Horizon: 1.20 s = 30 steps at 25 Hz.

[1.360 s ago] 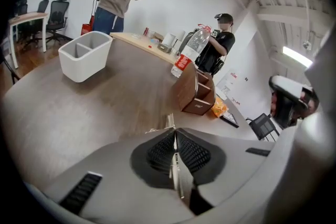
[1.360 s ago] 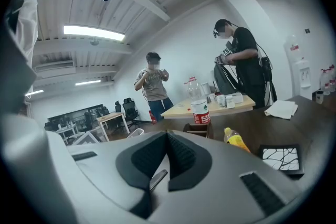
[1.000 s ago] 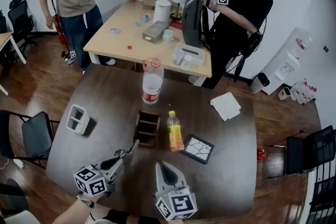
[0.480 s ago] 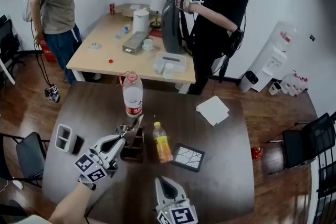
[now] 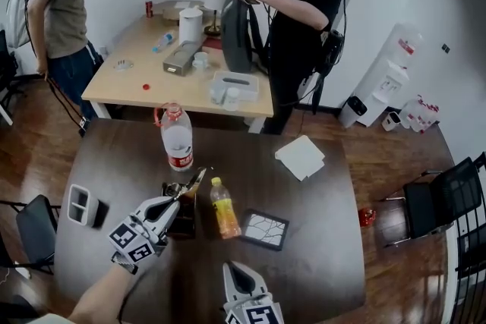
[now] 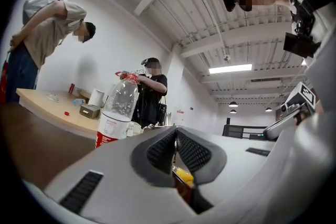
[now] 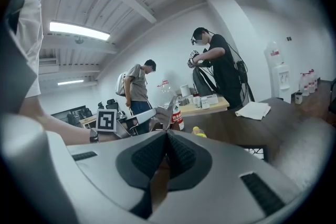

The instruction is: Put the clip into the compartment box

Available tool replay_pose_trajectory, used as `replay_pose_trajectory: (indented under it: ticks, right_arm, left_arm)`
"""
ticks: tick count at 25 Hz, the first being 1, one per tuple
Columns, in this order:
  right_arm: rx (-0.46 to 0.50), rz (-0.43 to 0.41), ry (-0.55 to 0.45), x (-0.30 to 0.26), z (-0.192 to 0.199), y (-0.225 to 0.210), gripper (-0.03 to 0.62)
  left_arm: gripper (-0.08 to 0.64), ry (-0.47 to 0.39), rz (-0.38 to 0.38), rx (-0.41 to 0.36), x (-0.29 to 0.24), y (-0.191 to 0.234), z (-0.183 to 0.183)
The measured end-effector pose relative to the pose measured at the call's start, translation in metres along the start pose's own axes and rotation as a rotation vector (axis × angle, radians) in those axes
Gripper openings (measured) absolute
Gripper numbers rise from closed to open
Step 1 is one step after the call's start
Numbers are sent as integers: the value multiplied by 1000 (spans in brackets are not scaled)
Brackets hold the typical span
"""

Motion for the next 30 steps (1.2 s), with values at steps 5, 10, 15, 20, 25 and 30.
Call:
replay_pose_trajectory:
  ticks: [5,10,15,20,25,30]
  right_arm:
    - [1,1,-3,-2,0,-2,-8]
    - [1,3,-4,-3,0,-4,-8]
    - [0,7,-5,-5,0,-7,-8]
    - [1,9,-7,-7,0,-10,-8]
    - [13,-10,-25,-7,-8,0,-8]
    - [82,-26,-96,-6,-19,16,-8]
  left_arm:
    - [5,46,-32,13,5,7,9]
    - [6,85,-71,28,13,12,10]
    - [71,172,-87,-64,20,-2,27]
    - [83,181,-116,-177,35,-23,12]
    - [83,149,-145,-287,55,-49,-21]
    - [-2,118,-183,-362,74,-74,-57]
Point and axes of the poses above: the fingertips, and each gripper's own axes: x backward along the fingers, y to its left, z out of its underside, the point moved 3 cm from there along x, backward along the fingers, and after that the axes turned 6 degrees about -x, right-handed, at the moved point
